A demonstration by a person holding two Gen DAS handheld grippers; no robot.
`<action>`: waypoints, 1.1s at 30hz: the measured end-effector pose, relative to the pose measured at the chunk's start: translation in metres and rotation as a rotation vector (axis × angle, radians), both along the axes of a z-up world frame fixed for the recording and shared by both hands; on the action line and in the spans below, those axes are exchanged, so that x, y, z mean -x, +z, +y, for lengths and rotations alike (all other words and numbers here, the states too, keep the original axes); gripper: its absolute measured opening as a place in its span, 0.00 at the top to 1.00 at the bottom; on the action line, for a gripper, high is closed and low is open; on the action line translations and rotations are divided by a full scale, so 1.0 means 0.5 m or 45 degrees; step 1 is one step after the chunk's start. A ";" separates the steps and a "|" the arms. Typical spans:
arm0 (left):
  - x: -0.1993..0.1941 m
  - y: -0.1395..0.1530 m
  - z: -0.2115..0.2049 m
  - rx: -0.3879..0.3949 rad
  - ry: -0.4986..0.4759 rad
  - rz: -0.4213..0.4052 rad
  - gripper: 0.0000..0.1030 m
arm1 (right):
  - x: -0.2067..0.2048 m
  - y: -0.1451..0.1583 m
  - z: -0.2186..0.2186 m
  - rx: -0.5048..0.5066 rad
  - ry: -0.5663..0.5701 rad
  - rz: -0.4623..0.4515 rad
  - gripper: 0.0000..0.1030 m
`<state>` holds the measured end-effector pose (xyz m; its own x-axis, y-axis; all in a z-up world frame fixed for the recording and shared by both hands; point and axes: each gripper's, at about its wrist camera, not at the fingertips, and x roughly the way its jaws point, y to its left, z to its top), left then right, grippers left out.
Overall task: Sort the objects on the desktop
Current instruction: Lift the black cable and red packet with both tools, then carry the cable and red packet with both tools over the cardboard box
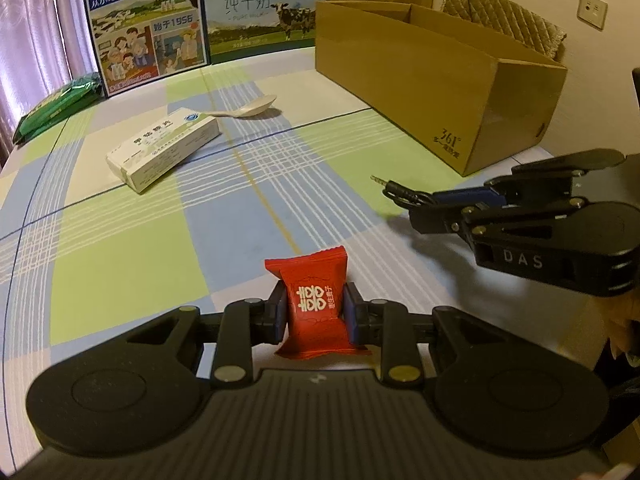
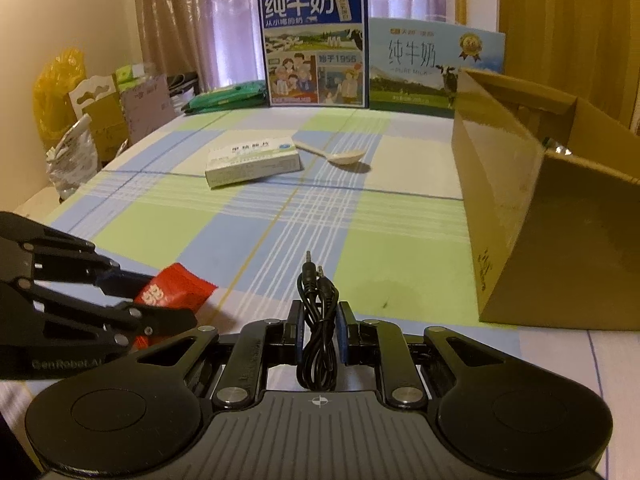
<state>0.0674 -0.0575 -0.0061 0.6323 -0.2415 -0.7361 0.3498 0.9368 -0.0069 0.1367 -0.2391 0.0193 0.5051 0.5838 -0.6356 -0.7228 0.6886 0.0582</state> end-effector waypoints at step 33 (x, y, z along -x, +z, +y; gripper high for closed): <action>0.085 0.119 -0.130 0.083 -0.038 -0.078 0.78 | 0.079 0.135 -0.170 -0.204 -0.244 -0.028 0.87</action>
<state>0.0248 -0.1223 0.0534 0.6676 -0.3070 -0.6782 0.3790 0.9243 -0.0454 0.0972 -0.3244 0.0869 0.6288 0.5682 -0.5307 -0.5820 0.7966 0.1633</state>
